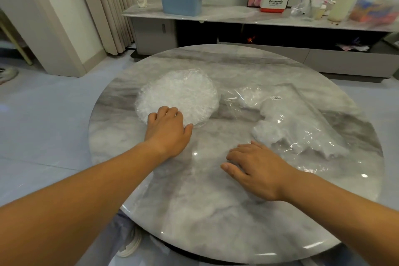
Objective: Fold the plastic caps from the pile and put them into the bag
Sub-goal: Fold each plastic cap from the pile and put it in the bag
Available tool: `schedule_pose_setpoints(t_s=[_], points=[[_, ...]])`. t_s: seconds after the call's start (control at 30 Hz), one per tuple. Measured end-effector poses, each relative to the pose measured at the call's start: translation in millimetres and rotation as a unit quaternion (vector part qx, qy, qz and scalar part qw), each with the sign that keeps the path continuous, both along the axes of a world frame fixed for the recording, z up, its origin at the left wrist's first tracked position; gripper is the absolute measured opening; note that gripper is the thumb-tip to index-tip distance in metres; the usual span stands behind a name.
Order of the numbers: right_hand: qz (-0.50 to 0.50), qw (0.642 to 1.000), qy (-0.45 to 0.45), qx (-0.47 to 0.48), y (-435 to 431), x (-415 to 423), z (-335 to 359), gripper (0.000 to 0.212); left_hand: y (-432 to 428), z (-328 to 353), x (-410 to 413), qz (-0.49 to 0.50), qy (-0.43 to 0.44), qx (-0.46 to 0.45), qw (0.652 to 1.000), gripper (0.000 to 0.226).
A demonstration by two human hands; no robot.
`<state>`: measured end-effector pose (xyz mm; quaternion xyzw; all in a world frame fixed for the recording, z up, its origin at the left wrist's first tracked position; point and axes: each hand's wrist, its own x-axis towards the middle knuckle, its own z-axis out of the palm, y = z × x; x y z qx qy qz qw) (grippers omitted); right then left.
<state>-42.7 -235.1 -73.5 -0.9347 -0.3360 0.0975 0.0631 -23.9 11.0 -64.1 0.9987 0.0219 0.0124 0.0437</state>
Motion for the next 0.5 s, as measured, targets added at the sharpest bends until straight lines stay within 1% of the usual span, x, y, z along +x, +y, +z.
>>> schedule_pose_setpoints(t_s=[0.07,0.17,0.23,0.3,0.37,0.4,0.47,0.5], points=[[-0.003,1.000,0.008,0.006,-5,0,1,0.082,0,2,-2,-0.004,-0.013,-0.002,1.000,0.049],[-0.012,1.000,0.014,0.004,-11,2,0,0.106,1,7,-8,-0.029,-0.033,-0.003,0.999,0.055],[-0.014,1.000,0.014,0.006,-14,2,1,0.112,4,8,-14,-0.060,-0.053,-0.001,0.997,0.058],[-0.012,1.000,0.013,0.018,-16,0,3,0.113,7,9,-24,-0.093,-0.056,0.019,0.994,0.069],[-0.002,0.999,-0.003,0.033,-16,-4,8,0.106,10,10,-36,-0.124,-0.053,0.037,0.990,0.082],[0.007,0.999,-0.016,0.043,-16,-6,11,0.097,11,10,-42,-0.138,-0.055,0.041,0.988,0.083],[0.031,0.996,-0.045,0.063,-14,-9,14,0.075,14,10,-56,-0.158,-0.063,0.049,0.984,0.079],[0.046,0.995,-0.056,0.072,-13,-11,15,0.068,14,10,-63,-0.165,-0.066,0.050,0.983,0.076]])
